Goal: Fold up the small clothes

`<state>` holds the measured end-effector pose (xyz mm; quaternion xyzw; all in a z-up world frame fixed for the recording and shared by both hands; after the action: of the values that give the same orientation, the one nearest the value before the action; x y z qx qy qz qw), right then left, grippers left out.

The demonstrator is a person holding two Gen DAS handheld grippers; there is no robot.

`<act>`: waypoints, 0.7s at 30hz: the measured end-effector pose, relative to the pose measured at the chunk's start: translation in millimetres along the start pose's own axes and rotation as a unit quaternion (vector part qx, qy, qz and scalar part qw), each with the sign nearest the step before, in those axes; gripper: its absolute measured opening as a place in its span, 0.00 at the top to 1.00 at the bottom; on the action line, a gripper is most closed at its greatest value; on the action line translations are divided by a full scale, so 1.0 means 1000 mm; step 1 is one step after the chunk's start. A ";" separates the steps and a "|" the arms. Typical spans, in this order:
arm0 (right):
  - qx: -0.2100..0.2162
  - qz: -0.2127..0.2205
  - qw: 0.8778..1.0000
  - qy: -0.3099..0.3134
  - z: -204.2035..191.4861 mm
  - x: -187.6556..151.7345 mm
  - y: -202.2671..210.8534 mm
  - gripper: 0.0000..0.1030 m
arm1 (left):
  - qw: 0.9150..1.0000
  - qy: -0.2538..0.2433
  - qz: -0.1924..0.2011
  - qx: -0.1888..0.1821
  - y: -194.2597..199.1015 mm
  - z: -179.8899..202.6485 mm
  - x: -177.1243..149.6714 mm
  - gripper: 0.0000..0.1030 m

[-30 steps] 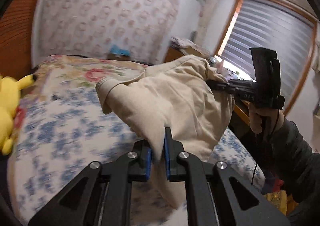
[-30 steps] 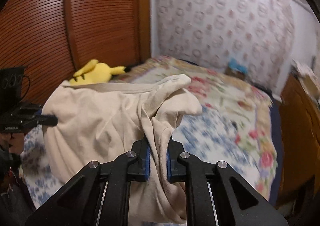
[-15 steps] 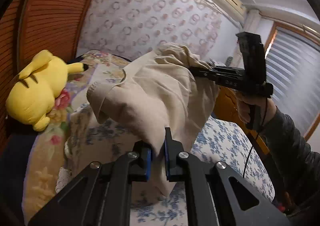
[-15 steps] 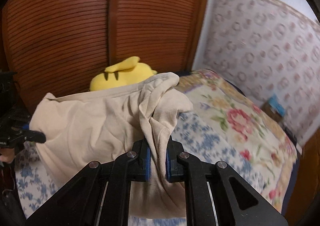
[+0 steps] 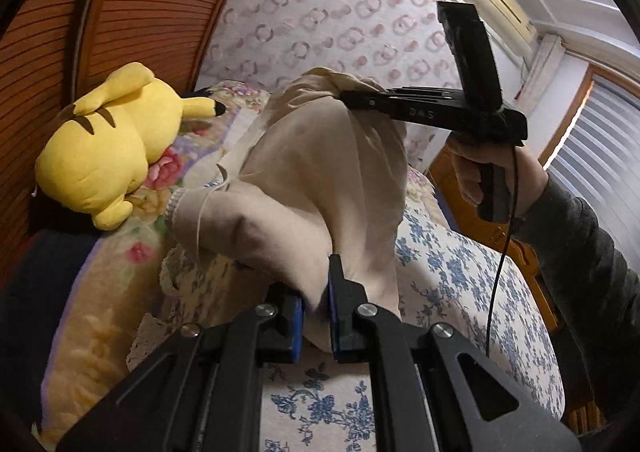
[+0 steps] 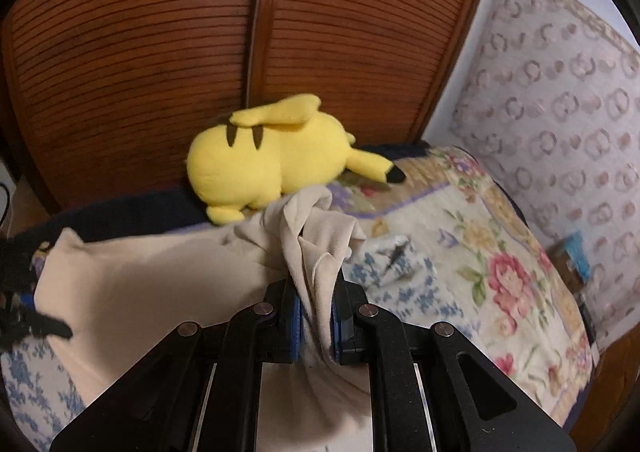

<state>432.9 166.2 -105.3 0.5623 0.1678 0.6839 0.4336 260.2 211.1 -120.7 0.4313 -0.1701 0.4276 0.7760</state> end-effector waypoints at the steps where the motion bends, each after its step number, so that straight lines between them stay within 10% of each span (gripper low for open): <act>1: 0.002 0.002 1.000 0.001 -0.001 0.005 -0.005 0.92 | 1.000 0.002 0.004 0.007 0.000 0.000 0.001 0.93; 6: -0.004 -0.004 1.000 -0.003 0.000 0.006 -0.040 0.88 | 0.999 0.029 -0.013 0.042 -0.015 -0.021 -0.007 0.93; 13: -0.041 -0.010 0.995 -0.089 0.017 -0.016 -0.050 0.56 | 0.997 0.023 -0.016 0.073 -0.012 -0.029 -0.012 0.82; 21: -0.020 0.016 0.985 -0.172 0.030 -0.047 -0.027 0.55 | 0.994 -0.041 0.012 0.105 0.006 -0.017 -0.013 0.55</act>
<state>471.0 137.6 -144.8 0.6656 0.0679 0.5867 0.4562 245.7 219.7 -135.3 0.5257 -0.1610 0.4346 0.7134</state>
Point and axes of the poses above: each gripper's, at about its wrist camera, not at the fingertips, and y roughly against the way its jaws point, z to its right, x to its top, the point moved 9 cm from there along -y, roughly the way its jaws point, and after that the axes turned 9 degrees about y, right-handed, at the moved point
